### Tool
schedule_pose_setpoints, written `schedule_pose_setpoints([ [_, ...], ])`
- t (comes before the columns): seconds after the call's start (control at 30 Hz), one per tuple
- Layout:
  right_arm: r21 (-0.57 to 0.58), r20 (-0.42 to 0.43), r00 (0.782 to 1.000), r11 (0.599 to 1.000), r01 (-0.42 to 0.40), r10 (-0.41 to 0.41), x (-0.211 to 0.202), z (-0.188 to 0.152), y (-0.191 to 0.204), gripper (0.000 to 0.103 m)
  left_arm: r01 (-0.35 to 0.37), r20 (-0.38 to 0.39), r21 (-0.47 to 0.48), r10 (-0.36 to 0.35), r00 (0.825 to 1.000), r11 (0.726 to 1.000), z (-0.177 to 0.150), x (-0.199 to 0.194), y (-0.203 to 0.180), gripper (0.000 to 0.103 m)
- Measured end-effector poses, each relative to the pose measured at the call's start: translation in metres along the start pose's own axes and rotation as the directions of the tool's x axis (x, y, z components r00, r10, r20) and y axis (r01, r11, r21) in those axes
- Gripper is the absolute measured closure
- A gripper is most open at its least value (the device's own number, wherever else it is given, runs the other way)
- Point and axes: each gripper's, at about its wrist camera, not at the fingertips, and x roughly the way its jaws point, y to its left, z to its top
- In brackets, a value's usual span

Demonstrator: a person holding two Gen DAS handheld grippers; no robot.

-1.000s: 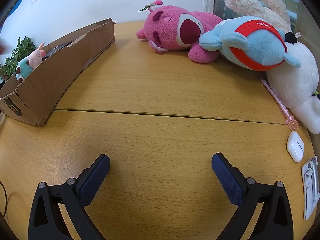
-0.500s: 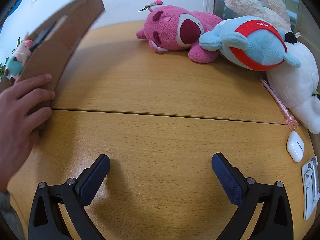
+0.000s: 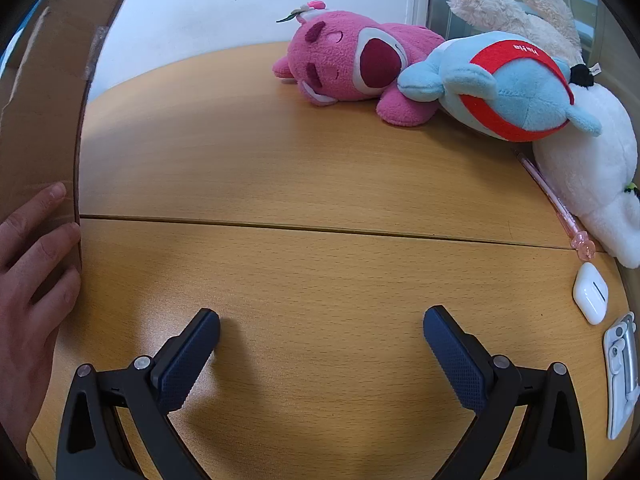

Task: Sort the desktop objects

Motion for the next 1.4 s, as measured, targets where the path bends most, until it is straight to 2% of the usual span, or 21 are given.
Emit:
schedule_pose_setpoints([
  [1.4, -0.005, 0.004, 1.0, 1.0, -0.004, 0.004, -0.0002, -0.0025, -0.0012, 0.0, 0.001, -0.003, 0.0, -0.001, 1.0, 1.0, 0.0002, -0.0001, -0.0001, 0.0],
])
